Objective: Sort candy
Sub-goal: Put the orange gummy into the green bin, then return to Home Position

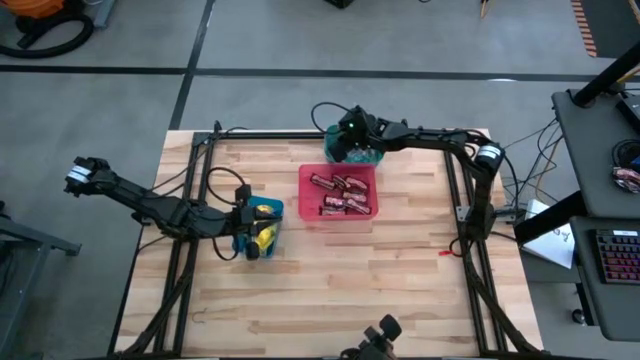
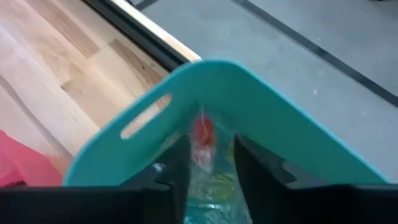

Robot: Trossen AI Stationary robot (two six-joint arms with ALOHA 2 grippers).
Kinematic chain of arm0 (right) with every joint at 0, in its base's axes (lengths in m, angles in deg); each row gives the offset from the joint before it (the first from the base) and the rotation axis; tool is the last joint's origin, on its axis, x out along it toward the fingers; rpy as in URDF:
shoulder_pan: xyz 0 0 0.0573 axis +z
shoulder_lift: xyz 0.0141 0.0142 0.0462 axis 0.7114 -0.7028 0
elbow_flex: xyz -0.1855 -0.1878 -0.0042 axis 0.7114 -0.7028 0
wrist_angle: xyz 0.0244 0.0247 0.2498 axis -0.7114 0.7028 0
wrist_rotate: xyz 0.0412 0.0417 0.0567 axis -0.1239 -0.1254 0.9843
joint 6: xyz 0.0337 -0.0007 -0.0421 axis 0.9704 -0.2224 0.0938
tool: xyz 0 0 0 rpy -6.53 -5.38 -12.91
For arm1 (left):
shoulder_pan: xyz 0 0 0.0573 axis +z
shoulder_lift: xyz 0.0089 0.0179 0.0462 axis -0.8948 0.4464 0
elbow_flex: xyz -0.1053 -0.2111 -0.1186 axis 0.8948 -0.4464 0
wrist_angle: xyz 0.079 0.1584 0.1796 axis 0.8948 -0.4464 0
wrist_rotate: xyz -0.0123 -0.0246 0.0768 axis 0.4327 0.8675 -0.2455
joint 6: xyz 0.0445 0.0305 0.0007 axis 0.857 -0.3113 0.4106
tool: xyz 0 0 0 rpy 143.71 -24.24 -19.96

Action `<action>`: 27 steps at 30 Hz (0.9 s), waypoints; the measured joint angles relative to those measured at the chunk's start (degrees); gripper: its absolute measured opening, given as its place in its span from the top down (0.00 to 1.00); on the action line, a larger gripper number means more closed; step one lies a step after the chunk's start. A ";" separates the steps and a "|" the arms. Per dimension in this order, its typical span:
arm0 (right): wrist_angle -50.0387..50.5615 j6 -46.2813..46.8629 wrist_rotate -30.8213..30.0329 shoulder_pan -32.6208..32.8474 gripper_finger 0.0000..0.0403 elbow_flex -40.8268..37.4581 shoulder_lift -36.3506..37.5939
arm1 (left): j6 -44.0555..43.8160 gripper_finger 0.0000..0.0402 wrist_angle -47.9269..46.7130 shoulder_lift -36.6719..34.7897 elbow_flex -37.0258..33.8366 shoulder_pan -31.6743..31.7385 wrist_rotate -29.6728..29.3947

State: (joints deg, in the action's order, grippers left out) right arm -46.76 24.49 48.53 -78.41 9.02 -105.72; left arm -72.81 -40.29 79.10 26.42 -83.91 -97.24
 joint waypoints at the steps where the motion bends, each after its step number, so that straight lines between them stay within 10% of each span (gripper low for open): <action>1: -0.46 0.26 0.00 0.00 0.70 0.00 0.09 | 0.01 1.00 -0.17 0.00 0.00 0.00 -0.02; 15: -2.24 -7.95 6.82 6.30 0.50 -4.00 9.55 | 0.19 1.00 -6.42 -2.14 -1.00 0.00 -0.15; 27: -25.99 -13.28 18.69 15.09 0.56 -32.65 31.06 | 2.16 1.00 12.18 -16.05 -17.67 0.55 0.31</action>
State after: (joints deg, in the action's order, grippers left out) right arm -72.74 11.22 67.22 -63.32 -23.63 -74.65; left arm -70.65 -28.11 63.04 8.75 -83.36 -96.93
